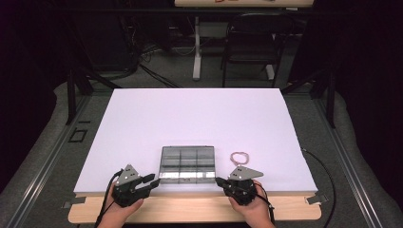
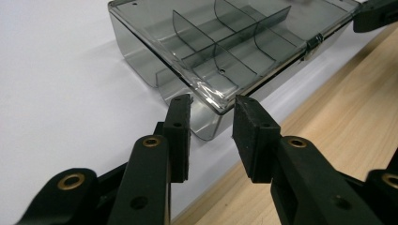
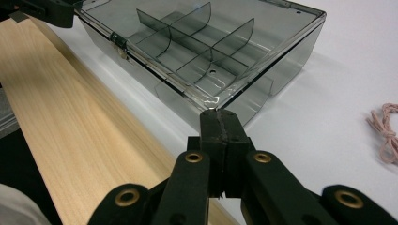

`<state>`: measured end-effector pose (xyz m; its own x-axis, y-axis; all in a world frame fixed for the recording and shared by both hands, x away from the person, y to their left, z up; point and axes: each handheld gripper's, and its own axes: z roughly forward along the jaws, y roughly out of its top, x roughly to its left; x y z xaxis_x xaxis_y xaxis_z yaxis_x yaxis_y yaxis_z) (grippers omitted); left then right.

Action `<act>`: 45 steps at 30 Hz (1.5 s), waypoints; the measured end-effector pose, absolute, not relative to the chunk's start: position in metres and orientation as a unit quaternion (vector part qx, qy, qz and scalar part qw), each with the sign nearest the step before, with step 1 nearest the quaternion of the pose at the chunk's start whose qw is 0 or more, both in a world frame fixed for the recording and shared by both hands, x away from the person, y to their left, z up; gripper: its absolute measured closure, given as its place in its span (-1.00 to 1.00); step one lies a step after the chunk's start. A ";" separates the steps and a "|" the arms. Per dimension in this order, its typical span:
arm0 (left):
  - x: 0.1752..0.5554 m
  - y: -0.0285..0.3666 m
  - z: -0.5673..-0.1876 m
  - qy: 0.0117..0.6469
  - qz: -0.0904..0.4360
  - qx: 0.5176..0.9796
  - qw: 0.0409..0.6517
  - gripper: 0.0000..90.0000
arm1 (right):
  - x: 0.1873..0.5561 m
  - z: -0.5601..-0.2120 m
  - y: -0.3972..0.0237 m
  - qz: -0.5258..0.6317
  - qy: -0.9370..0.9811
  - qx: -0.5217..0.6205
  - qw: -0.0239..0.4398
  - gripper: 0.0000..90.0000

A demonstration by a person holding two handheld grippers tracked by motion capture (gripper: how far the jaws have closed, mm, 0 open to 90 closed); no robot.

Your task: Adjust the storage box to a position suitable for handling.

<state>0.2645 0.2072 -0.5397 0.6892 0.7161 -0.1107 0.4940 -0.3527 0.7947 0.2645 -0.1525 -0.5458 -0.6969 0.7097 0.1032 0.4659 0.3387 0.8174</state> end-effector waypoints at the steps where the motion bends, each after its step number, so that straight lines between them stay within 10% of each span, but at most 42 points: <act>1: 0.264 0.206 -0.540 0.372 0.127 0.812 0.431 0.51 | 0.265 -0.545 -0.154 0.443 0.809 0.362 0.135 1.00; 45: 0.261 0.193 -0.529 0.375 0.178 0.806 0.422 0.61 | 0.267 -0.537 -0.155 0.461 0.796 0.359 0.162 0.74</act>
